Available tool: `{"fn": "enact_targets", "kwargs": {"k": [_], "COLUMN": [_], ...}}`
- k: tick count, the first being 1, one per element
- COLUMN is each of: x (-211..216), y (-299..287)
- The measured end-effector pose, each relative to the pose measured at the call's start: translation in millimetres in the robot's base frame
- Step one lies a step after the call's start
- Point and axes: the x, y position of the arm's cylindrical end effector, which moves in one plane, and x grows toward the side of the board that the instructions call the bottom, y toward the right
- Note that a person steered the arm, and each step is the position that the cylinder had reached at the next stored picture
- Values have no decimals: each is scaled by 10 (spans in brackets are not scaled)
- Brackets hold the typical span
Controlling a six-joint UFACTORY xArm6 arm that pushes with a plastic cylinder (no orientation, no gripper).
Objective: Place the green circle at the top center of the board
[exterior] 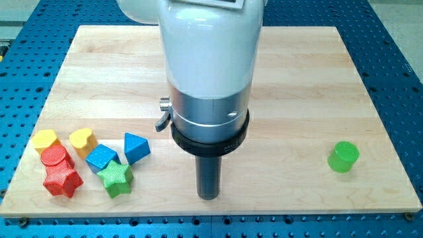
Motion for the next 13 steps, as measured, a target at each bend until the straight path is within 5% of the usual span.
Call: {"fn": "enact_targets", "kwargs": {"k": [3, 7, 9, 11, 12, 13], "x": [76, -215, -2024, -1417, -531, -1020], "y": [1432, 2456, 1700, 2119, 1689, 1265]}}
